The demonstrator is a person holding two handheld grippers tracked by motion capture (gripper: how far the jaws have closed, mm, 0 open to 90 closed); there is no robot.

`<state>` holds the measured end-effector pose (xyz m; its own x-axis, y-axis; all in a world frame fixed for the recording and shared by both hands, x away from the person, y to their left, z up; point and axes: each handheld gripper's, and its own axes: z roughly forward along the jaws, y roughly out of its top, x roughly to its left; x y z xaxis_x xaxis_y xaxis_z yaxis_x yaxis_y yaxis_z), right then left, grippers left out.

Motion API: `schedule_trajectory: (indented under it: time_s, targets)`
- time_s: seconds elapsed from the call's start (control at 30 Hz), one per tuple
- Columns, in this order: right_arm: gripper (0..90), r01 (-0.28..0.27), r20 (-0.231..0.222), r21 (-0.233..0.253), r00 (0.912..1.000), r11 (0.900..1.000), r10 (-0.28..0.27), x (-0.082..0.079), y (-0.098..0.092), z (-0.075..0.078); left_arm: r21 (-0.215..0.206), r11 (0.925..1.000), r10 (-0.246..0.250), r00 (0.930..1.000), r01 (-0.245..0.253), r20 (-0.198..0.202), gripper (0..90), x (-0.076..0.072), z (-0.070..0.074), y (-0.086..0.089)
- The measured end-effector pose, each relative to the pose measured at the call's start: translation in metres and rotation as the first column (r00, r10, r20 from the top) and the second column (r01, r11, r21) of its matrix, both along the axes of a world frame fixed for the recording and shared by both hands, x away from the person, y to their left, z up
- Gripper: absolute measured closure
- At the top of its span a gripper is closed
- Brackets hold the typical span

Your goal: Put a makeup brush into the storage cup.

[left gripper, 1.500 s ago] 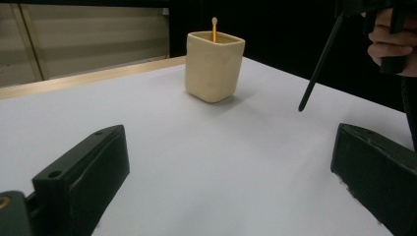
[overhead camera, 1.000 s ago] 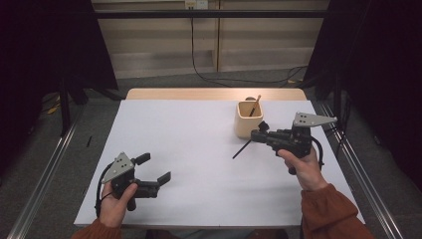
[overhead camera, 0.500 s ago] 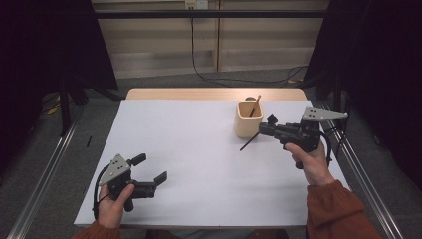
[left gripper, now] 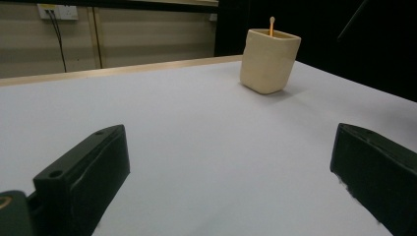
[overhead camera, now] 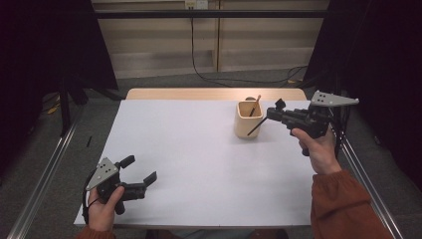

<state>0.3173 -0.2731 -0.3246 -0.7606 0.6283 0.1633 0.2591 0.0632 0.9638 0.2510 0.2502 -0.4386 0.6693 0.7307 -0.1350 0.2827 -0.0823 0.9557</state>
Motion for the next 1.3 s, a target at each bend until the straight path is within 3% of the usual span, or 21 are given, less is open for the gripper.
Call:
schedule_trajectory:
  time_s: [0.4, 0.6, 0.9, 1.0, 1.13, 1.3]
  targets:
    - [85.7, 0.044, 0.029, -0.008, 0.9986, 0.999, -0.043, 0.022, -0.005, 0.02, 0.019, 0.9998, 0.003, 1.0, -0.003, 0.008, 1.6, 0.0, 0.0, 0.001]
    - [85.7, 0.055, 0.03, -0.025, 0.9981, 0.998, -0.054, 0.029, -0.003, 0.025, 0.015, 0.9999, -0.005, 0.9999, 0.005, 0.013, 1.6, -0.001, 0.001, 0.002]
    - [85.6, 0.111, 0.02, -0.064, 0.9937, 0.992, -0.11, 0.05, -0.001, 0.031, 0.017, 0.9998, -0.004, 0.9999, 0.004, 0.015, 1.6, -0.002, 0.001, 0.003]
    - [85.6, 0.125, 0.007, -0.072, 0.9921, 0.989, -0.125, 0.058, -0.002, 0.031, 0.02, 0.9998, -0.006, 0.9999, 0.005, 0.015, 1.6, -0.003, 0.0, 0.003]
    - [85.6, 0.151, -0.029, -0.117, 0.9875, 0.982, -0.155, 0.069, 0.0, 0.026, 0.022, 0.9997, -0.009, 0.9999, 0.009, 0.013, 1.6, -0.004, 0.0, 0.003]
    - [85.6, 0.165, -0.048, -0.125, 0.9839, 0.978, -0.172, 0.078, 0.0, 0.022, 0.017, 0.9998, -0.012, 0.9999, 0.012, 0.012, 1.7, -0.005, 0.0, 0.004]
